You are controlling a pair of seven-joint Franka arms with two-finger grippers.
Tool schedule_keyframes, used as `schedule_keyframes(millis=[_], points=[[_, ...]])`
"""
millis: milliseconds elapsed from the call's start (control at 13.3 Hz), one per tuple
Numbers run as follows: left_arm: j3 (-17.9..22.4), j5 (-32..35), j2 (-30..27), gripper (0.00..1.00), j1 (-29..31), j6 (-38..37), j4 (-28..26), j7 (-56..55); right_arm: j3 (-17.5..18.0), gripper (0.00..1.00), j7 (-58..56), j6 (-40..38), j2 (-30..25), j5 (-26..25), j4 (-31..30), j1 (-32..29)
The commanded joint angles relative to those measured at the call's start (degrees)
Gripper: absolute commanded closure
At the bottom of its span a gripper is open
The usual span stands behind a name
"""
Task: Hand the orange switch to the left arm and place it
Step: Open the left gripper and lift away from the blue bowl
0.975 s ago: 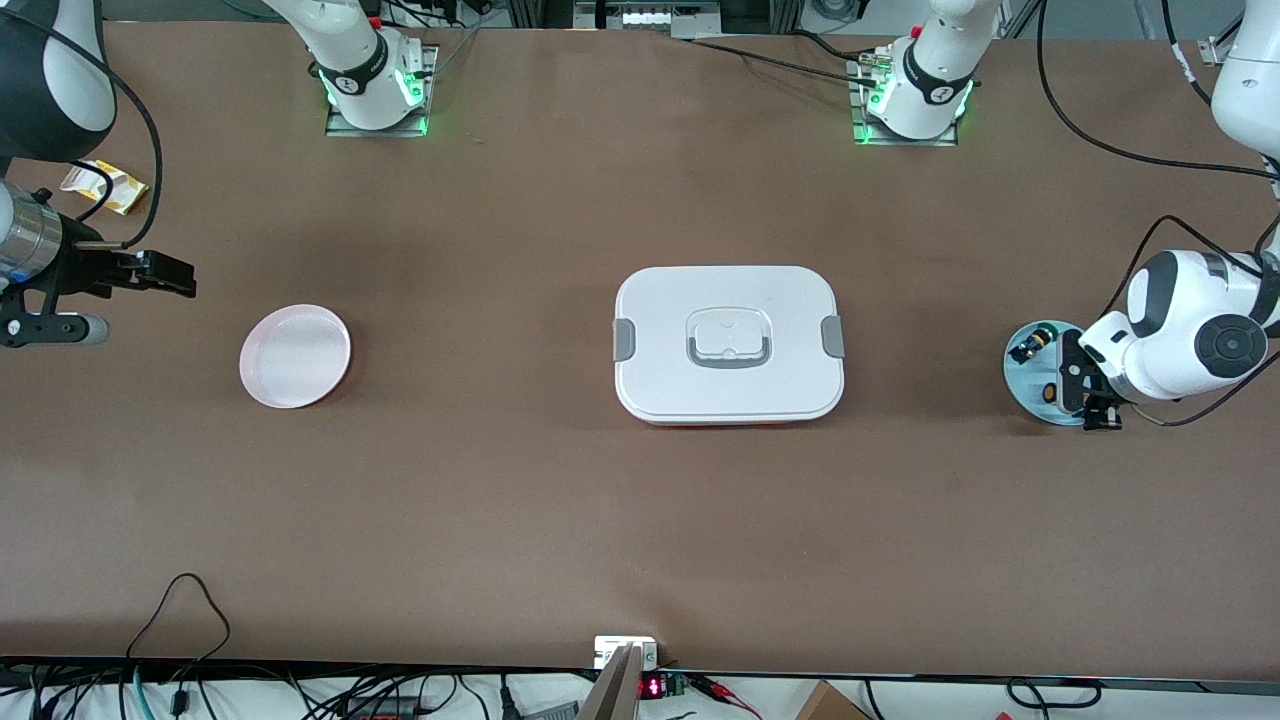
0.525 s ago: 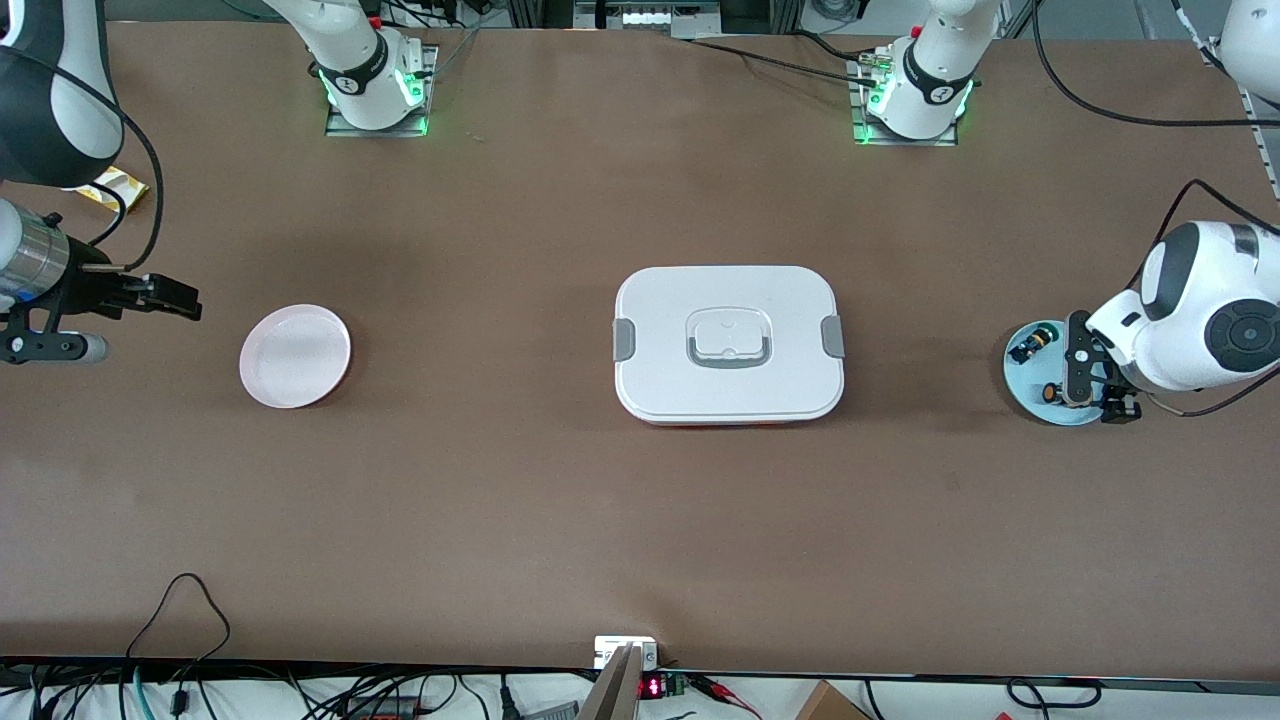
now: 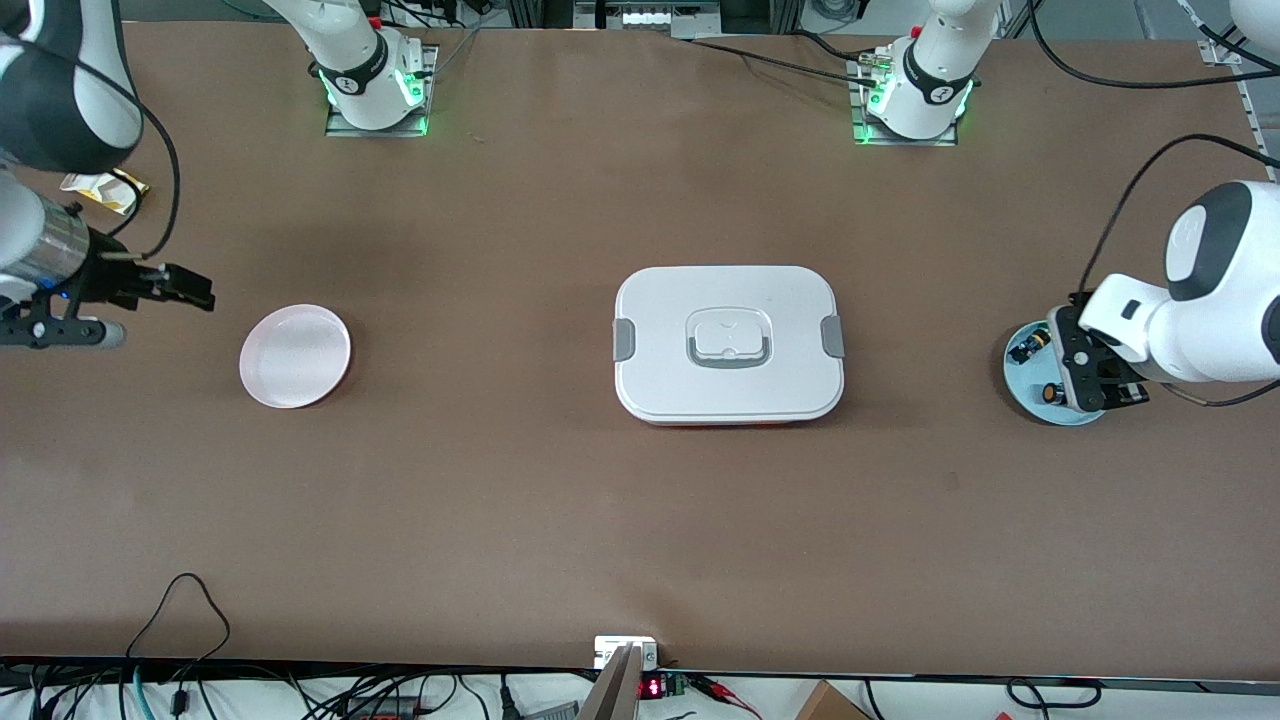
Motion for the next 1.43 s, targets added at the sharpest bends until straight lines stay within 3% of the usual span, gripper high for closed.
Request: schedule_keyframes(millis=[0, 225, 450, 675, 750, 900, 1050, 1125, 1350], points=[[-2.7, -2.9, 0.6, 0.00, -1.5, -5.1, 3.8, -12.0, 0.2, 0.00, 0.4, -4.9, -3.4, 0.7, 1.0, -0.4], [-4.9, -4.5, 0.6, 0.00, -2.2, -10.6, 9.1, -26.6, 0.5, 0.00, 0.7, -9.8, -3.1, 0.7, 4.6, -0.1], [-7.3, -7.4, 0.7, 0.00, -3.7, -16.7, 13.7, -37.7, 0.5, 0.00, 0.7, -9.3, -2.9, 0.8, 5.5, -0.1], [-4.9, -7.3, 0.3, 0.00, -7.6, -17.9, 16.8, -39.5, 0.8, 0.00, 0.7, -7.2, -2.5, 0.8, 6.5, 0.5], [-2.6, -7.5, 0.1, 0.00, -9.5, -18.1, 17.6, -39.6, 0.7, 0.00, 0.7, -6.5, -2.1, 0.8, 6.6, 0.4], [7.1, -9.3, -1.4, 0.00, -16.4, -15.2, 18.4, -42.8, 0.8, 0.00, 0.7, -6.4, -2.0, 0.8, 6.7, 0.7], [19.6, -18.8, -4.5, 0.00, -22.5, -10.0, 16.7, -54.0, 0.8, 0.00, 0.7, -6.7, -2.0, 0.8, 7.1, 0.7], [25.7, -21.8, -7.2, 0.00, -26.4, -8.2, 13.7, -57.7, 0.8, 0.00, 0.7, -7.0, -2.1, 0.8, 7.2, 0.6], [33.2, -22.4, -15.5, 0.00, -33.0, 0.1, 3.6, -64.8, 1.0, 0.00, 0.2, -7.2, -2.4, 0.7, 7.5, 1.0]])
